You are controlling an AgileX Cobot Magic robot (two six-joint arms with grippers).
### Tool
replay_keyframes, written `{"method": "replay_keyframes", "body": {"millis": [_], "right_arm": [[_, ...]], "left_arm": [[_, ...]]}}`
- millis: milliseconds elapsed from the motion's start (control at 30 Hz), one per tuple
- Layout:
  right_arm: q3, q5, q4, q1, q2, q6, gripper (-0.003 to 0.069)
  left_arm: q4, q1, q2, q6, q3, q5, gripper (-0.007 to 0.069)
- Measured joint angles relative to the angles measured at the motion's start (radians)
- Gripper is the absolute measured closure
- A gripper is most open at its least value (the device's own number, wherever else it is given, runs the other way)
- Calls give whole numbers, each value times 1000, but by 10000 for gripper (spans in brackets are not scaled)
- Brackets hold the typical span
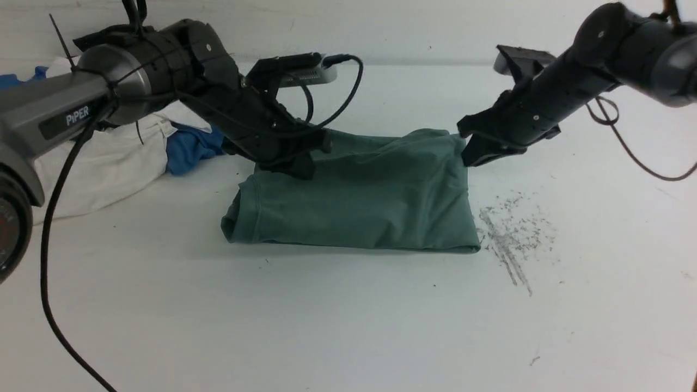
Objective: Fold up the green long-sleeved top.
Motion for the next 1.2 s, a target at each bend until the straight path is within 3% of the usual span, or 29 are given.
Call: {"method": "replay_keyframes", "body": {"millis": [233,433,800,1200], "right_arm": [[0,-67,-30,42,95,20,671],[0,-23,-125,24,98,131,672],[0,59,-151,75,57,92,672],[-61,56,-174,199,76,98,672]], "left_arm": [[10,4,76,35,1,-79,629],[53,31,77,-42,1,-79,629],[59,41,9,-50,5,4,629],[379,100,-215,-201,5,192,629]]}}
